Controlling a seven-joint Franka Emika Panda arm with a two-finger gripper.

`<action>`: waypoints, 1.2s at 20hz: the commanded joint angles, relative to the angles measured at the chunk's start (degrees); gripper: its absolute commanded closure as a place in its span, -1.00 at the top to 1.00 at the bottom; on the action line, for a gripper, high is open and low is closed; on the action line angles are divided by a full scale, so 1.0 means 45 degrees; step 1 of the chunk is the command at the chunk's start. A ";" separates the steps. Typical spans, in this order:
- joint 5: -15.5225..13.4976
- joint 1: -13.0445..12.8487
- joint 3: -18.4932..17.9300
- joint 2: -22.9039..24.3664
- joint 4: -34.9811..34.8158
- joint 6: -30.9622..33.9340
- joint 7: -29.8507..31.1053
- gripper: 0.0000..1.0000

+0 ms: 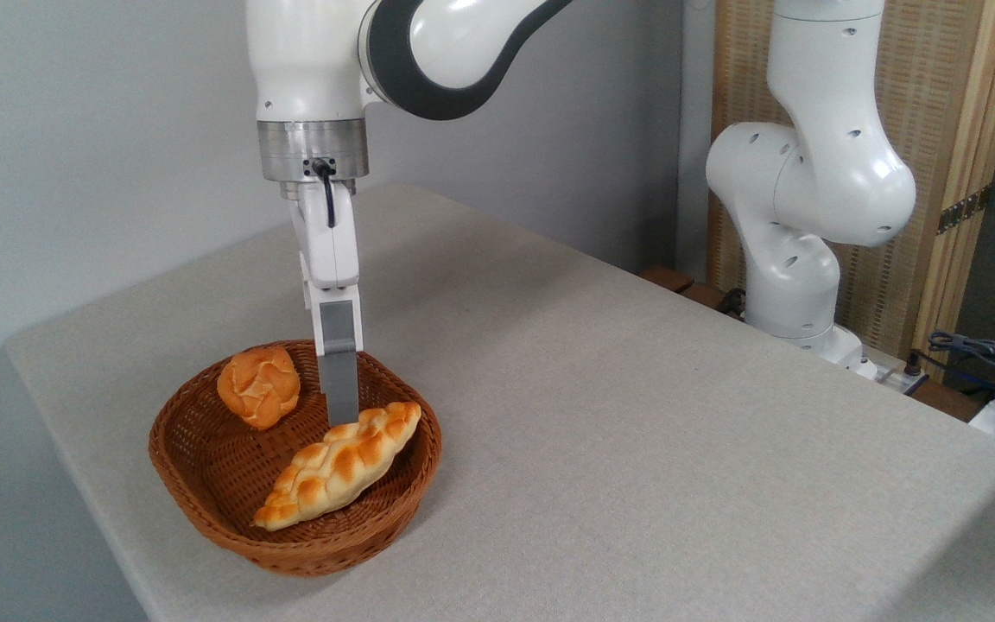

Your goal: Put bread into the basket

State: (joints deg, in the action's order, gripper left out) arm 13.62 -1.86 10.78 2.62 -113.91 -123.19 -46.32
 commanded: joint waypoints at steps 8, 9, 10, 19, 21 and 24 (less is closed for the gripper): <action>-0.2010 -0.0894 -0.2197 0.1040 0.2283 0.4831 0.1797 1.00; -0.2146 -0.0993 -0.2374 0.0942 0.2596 0.5203 0.1739 1.00; -0.2379 -0.0994 -0.2376 0.0864 0.2889 0.5574 0.1622 1.00; -0.3163 -0.0818 -0.2650 0.0043 0.4454 0.7472 0.0879 1.00; -0.3084 -0.0799 -0.2669 0.0062 0.4474 0.7492 0.0996 1.00; -0.3046 -0.0779 -0.2650 0.0121 0.4455 0.7472 0.0996 1.00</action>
State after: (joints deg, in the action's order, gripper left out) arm 0.37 -5.19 -0.54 3.44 -95.27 -91.28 -41.46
